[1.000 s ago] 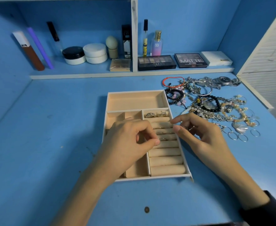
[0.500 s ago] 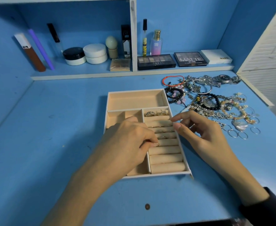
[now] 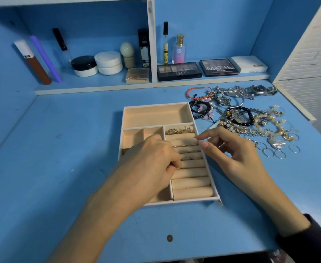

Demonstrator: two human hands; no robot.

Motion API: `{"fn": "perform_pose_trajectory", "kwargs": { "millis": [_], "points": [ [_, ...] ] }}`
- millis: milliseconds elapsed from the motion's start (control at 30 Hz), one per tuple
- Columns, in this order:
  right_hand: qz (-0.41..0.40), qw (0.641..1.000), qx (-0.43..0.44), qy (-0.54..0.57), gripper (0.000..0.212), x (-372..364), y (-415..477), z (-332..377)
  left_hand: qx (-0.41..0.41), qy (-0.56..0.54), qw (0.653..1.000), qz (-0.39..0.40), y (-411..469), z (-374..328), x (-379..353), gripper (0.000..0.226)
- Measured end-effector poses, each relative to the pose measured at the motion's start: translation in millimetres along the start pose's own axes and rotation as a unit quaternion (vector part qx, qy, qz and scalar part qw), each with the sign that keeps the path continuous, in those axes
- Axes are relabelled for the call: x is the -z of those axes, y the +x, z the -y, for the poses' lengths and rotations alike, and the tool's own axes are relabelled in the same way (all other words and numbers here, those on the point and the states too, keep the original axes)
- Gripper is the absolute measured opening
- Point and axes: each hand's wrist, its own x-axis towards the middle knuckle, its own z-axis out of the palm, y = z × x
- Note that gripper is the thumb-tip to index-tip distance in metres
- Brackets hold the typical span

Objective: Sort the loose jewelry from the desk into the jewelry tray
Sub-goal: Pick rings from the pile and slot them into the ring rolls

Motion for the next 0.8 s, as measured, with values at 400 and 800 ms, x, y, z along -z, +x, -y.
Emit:
{"fn": "perform_pose_trajectory", "kwargs": {
  "millis": [400, 800],
  "points": [
    [-0.022, 1.0, -0.002, 0.006, 0.01, 3, 0, 1, 0.04, -0.049, 0.998, -0.014, 6, 4, 3, 0.014],
    [-0.156, 0.973, -0.087, -0.144, 0.009, 84, -9, -29, -0.016, -0.162, 0.986, -0.024, 71, -57, -30, 0.011]
  ]
}}
